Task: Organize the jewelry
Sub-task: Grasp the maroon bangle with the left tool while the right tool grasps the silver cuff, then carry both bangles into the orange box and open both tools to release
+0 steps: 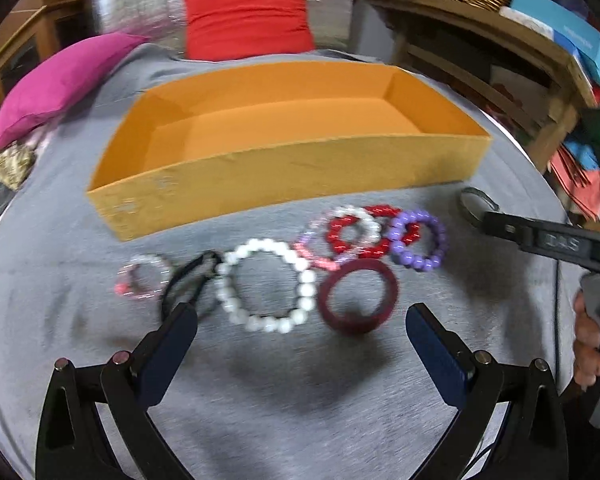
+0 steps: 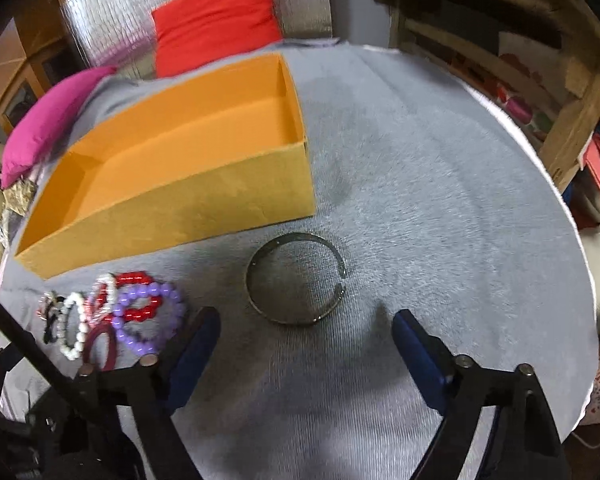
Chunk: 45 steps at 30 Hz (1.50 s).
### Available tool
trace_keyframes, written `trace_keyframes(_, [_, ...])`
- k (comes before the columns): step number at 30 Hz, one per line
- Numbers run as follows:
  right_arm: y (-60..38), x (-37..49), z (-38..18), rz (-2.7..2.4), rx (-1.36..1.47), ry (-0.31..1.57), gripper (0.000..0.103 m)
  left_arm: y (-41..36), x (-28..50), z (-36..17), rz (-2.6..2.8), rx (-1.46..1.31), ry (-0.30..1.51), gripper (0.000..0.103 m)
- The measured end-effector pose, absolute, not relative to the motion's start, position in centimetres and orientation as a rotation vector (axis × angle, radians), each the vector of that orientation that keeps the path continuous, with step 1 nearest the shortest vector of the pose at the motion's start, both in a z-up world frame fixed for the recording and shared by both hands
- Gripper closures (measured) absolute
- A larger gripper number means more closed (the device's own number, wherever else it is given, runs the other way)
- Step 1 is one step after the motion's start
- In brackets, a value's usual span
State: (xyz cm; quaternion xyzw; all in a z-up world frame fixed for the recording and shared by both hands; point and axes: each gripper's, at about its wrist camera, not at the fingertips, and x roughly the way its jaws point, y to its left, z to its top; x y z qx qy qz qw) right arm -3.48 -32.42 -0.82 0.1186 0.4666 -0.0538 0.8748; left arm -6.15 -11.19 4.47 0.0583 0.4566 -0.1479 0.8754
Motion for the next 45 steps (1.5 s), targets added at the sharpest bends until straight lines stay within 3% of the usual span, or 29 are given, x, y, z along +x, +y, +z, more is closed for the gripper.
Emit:
trace_keyframes(6, [-33.1,-2.1,-1.7,-0.158,0.246,1.005,0.022,-13.0,-5.4,3.3,-0.375,0.123,0.983,0.001])
trace_keyframes(11, [-32.9,-1.7,-1.7,-0.160,0.217,0.995,0.030,-14.1,-5.0,2.4,-0.414,0.124,1.004,0.028])
trace_keyframes(17, [-32.3,-1.7,-1.4,-0.148,0.178,0.978,0.048,-14.2,-5.3,2.7,-0.455,0.126,0.968,0.059])
trace_keyframes(22, [-32.9,-1.7,-1.3,-0.139,0.207,0.965,0.049,-13.4,-5.8,3.0,-0.497,0.116,0.957,0.086])
trace_keyframes(28, [-34.8,-2.9,-1.2,-0.106,0.273,0.942,0.049,-11.9,-6.7,3.9,-0.543,0.112,0.919,0.094])
trace_keyframes(35, [-36.2,-4.6,-0.4,-0.068,0.330,0.890,0.051,-9.5,-6.9,5.6,-0.565,0.093,0.864,0.095])
trace_keyframes(36, [-36.1,-4.6,-0.4,-0.064,0.334,0.886,0.073,-9.1,-6.8,5.8,-0.563,0.087,0.863,0.095])
trace_keyframes(37, [-36.2,-4.6,-0.5,-0.055,0.342,0.894,0.081,-8.7,-6.7,5.9,-0.557,0.081,0.862,0.095])
trace_keyframes(41, [-35.4,-4.0,-1.2,-0.068,0.338,0.940,0.081,-8.0,-6.6,5.8,-0.537,0.076,0.867,0.095])
trace_keyframes(44, [-35.5,-3.8,-1.2,-0.060,0.354,0.979,0.075,-8.3,-6.4,5.4,-0.531,0.070,0.874,0.095])
trace_keyframes(45, [-35.8,-3.8,-1.0,-0.061,0.357,0.982,0.066,-8.6,-6.4,5.4,-0.529,0.071,0.873,0.095])
